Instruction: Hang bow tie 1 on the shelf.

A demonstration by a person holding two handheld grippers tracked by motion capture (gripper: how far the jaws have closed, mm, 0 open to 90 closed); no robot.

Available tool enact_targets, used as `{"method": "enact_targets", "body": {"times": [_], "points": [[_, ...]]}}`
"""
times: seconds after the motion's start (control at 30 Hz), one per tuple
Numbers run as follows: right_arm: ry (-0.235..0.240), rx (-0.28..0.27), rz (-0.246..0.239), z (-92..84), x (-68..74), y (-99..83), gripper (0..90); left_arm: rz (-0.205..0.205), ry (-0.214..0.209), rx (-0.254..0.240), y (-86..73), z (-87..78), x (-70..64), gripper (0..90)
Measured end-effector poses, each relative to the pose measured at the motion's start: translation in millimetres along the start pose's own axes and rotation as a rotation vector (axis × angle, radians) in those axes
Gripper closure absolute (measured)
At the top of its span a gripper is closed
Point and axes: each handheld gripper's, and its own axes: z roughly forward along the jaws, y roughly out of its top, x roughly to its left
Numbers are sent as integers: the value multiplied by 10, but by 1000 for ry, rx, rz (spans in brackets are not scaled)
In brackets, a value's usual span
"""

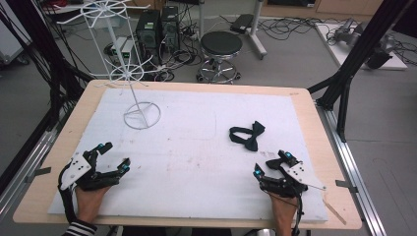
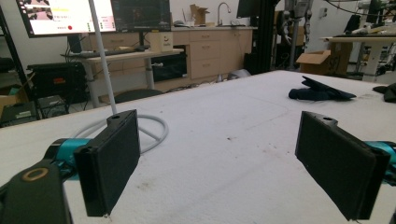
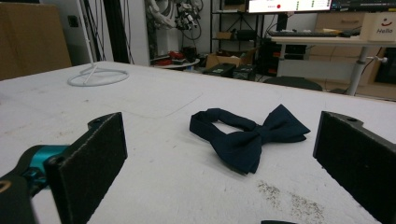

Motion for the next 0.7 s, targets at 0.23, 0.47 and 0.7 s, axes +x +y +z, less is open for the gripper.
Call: {"method": "enact_targets", "body": {"times": [0.23, 0.47, 0.7], "points": [[-9, 6, 6, 3, 1, 2, 19, 4, 4, 0, 0, -3, 3, 146], [-17, 0, 14, -1, -1, 0, 19, -9, 2, 1, 0, 3, 8, 146], [-18, 2, 13, 1, 1, 2, 19, -5, 8, 6, 1, 4, 7, 146]]}}
